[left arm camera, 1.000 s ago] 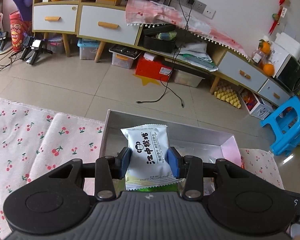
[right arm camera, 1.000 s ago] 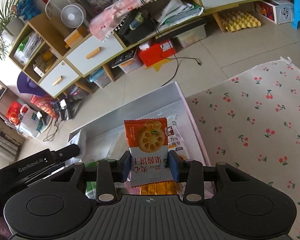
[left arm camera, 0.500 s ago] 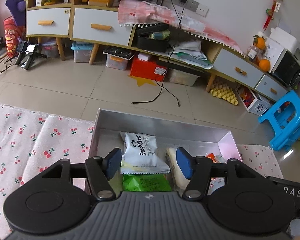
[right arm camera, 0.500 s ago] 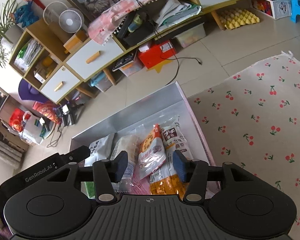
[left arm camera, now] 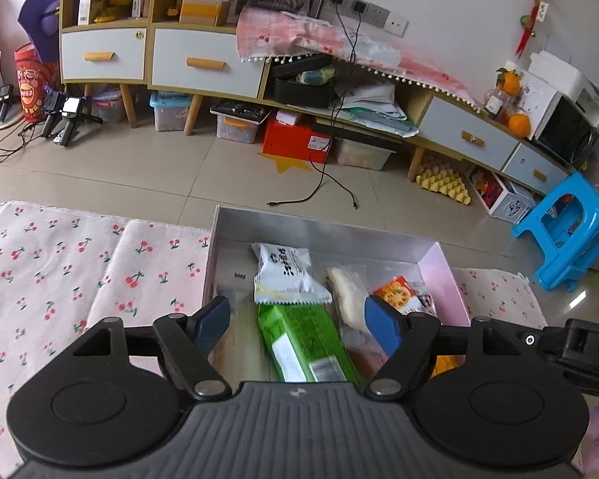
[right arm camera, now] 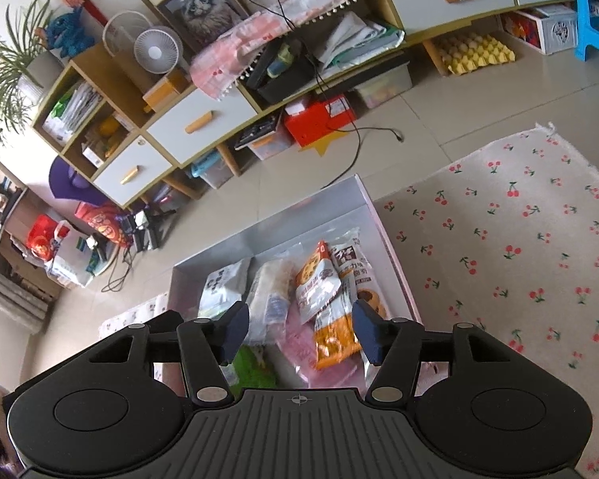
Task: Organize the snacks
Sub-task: 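Withdraw both tools from the box toward the remaining snacks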
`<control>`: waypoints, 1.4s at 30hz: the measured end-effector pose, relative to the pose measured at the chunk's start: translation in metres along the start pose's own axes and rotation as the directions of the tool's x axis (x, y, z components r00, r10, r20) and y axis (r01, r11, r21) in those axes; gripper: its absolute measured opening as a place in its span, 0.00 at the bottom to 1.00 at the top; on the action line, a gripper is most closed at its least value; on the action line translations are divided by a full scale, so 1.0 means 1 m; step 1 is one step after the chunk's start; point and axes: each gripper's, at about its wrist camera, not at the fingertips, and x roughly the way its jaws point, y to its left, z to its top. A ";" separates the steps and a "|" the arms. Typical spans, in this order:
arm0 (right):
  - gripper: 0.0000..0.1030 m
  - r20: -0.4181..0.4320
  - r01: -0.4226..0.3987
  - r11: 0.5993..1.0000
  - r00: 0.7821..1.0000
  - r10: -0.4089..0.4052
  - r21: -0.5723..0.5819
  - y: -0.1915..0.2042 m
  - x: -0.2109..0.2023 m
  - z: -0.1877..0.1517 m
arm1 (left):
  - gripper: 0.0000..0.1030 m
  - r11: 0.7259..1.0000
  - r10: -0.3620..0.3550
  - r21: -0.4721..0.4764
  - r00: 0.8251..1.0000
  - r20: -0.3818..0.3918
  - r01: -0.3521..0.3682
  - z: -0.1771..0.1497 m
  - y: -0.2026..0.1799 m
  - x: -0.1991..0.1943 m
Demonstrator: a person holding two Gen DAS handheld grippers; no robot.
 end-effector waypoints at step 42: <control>0.85 -0.068 0.168 0.946 0.979 -0.194 -0.278 -0.022 -0.063 -0.124 | 0.96 0.980 0.093 0.179 0.994 -0.056 -0.082 -0.099 0.017 -0.055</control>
